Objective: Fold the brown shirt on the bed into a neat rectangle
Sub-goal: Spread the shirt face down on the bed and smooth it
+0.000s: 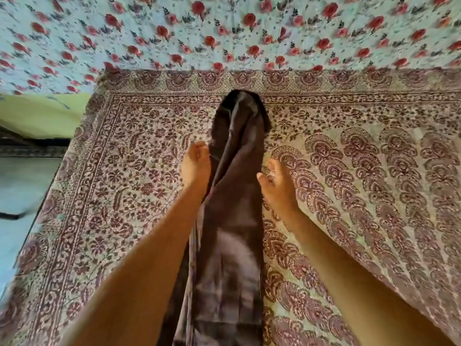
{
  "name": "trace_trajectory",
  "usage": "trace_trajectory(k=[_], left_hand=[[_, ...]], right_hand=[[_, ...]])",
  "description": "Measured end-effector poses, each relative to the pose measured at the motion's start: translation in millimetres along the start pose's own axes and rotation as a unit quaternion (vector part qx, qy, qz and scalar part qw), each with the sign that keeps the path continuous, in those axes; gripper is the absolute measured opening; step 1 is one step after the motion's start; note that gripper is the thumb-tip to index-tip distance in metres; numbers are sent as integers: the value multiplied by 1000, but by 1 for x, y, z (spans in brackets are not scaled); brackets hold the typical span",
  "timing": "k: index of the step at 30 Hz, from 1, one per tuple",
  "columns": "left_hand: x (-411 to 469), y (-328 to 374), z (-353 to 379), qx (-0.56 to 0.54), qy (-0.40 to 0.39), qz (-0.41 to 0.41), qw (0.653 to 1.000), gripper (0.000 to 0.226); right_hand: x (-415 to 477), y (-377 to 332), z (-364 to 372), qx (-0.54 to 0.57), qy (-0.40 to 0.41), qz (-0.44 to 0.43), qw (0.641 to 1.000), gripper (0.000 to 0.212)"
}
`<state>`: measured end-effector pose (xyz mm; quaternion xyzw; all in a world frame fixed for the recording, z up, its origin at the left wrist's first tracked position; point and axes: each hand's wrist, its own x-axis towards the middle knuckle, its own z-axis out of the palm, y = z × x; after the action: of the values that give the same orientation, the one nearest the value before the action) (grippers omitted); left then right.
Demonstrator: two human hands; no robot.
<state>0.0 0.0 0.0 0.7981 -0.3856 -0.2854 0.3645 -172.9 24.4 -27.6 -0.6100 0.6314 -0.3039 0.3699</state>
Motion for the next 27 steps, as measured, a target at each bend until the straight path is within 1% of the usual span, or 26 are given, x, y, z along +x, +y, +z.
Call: trace_trajectory(k=[2, 4, 6, 7, 10, 11, 13, 14, 16, 18, 19, 20, 21, 22, 24, 25, 27], left_hand=[[27, -1, 18, -56, 17, -54, 997, 28], [52, -2, 34, -84, 5, -77, 993, 27], [73, -6, 47, -63, -19, -84, 994, 30], [84, -9, 54, -50, -25, -83, 995, 33], [105, -13, 64, -27, -55, -91, 994, 40], [111, -14, 67, -27, -63, -90, 994, 38], [114, -13, 67, -47, -72, -90, 992, 33], [110, -10, 63, -67, -71, -89, 991, 32], [101, -1, 53, -111, -60, -78, 989, 31], [84, 13, 37, -154, -66, -53, 984, 18], [75, 21, 29, -174, -72, -39, 981, 19], [64, 30, 17, -197, -78, -29, 977, 26], [53, 40, 5, -220, -85, -21, 971, 32], [41, 50, -8, -236, -95, -11, 967, 34], [19, 67, -32, -261, -117, -4, 958, 28], [9, 75, -45, -274, -131, -10, 953, 22], [-12, 87, -72, -271, -156, -25, 949, 15]], right_hand=[[22, 10, 13, 6, 21, 13, 1000, 45], [42, 14, 23, 7, 51, 28, 998, 45], [64, 17, 34, 31, 53, 48, 997, 47], [74, 18, 38, 62, 51, 63, 995, 46], [98, 19, 45, 178, 49, 156, 970, 39], [104, 20, 46, 196, 54, 173, 964, 36], [111, 18, 45, 206, 57, 195, 957, 21], [113, 17, 43, 215, 52, 212, 952, 16], [113, 6, 34, 236, 14, 256, 938, 21], [108, -7, 23, 235, -47, 284, 928, 25], [105, -12, 18, 239, -63, 292, 924, 26], [100, -20, 13, 244, -67, 301, 919, 25], [93, -27, 8, 264, -76, 316, 908, 22], [84, -38, 1, 294, -81, 329, 894, 20], [71, -53, -9, 348, -89, 337, 870, 22], [64, -63, -17, 362, -87, 338, 864, 24], [48, -82, -36, 367, -110, 333, 861, 29]])
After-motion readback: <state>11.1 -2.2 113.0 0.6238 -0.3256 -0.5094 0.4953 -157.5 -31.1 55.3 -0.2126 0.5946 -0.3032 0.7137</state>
